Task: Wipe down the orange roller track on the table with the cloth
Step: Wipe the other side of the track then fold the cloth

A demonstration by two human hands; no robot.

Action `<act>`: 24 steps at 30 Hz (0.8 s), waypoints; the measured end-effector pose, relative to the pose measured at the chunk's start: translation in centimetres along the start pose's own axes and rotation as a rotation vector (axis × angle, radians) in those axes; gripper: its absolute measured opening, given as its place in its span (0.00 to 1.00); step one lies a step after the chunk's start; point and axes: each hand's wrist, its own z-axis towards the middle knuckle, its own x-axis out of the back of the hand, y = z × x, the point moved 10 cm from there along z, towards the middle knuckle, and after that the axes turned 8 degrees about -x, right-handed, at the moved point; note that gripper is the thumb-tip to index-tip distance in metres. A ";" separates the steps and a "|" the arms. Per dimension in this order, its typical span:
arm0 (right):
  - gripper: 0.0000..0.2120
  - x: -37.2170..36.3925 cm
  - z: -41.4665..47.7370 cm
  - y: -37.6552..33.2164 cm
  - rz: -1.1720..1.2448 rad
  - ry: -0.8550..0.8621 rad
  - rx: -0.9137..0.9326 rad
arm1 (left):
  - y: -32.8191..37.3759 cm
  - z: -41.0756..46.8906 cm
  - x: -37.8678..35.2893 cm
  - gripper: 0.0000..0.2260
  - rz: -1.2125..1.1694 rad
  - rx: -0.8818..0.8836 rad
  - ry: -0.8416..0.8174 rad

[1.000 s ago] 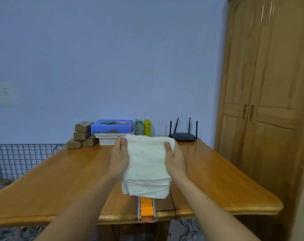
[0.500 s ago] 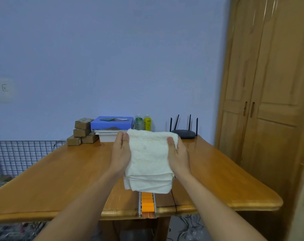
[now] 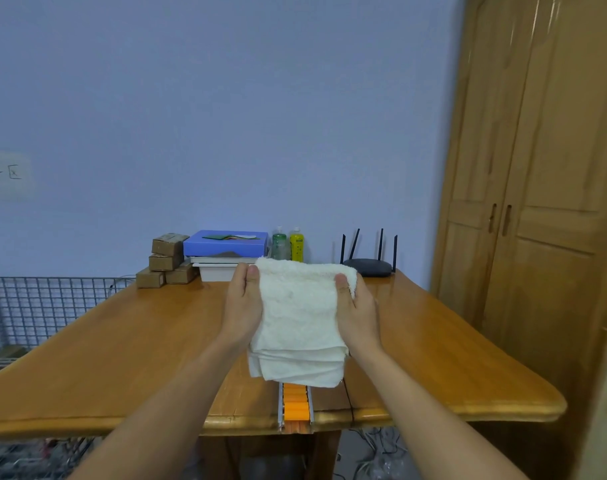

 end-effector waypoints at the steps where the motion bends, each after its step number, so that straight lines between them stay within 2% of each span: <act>1: 0.12 0.0 0.0 0.0 0.000 0.015 -0.003 | -0.4 0.1 -0.1 0.13 0.004 0.014 -0.008; 6: 0.13 -0.1 0.2 -1.7 -0.076 0.065 0.044 | -1.9 0.6 -1.2 0.11 0.090 0.104 -0.062; 10: 0.19 0.0 0.4 -3.4 -0.226 0.124 0.087 | -0.4 0.7 -2.2 0.12 0.264 0.042 -0.040; 13: 0.20 -0.4 0.3 -4.7 -0.295 0.173 0.112 | 1.5 0.2 -4.4 0.07 0.255 -0.005 -0.102; 15: 0.20 -0.6 0.2 -5.5 -0.312 0.198 0.131 | 2.6 -0.3 -5.8 0.06 0.166 0.001 -0.149; 18: 0.18 -1.1 0.2 -6.2 -0.356 0.217 0.164 | 3.1 -1.0 -7.6 0.11 -0.083 0.067 -0.206; 22: 0.14 -2.0 -0.6 -7.3 -0.393 0.202 0.230 | 3.5 -1.6 -8.9 0.19 -0.312 0.201 -0.189; 24: 0.13 -2.7 -1.4 -7.6 -0.356 0.143 0.242 | 4.4 -1.6 -9.1 0.20 -0.371 0.191 -0.189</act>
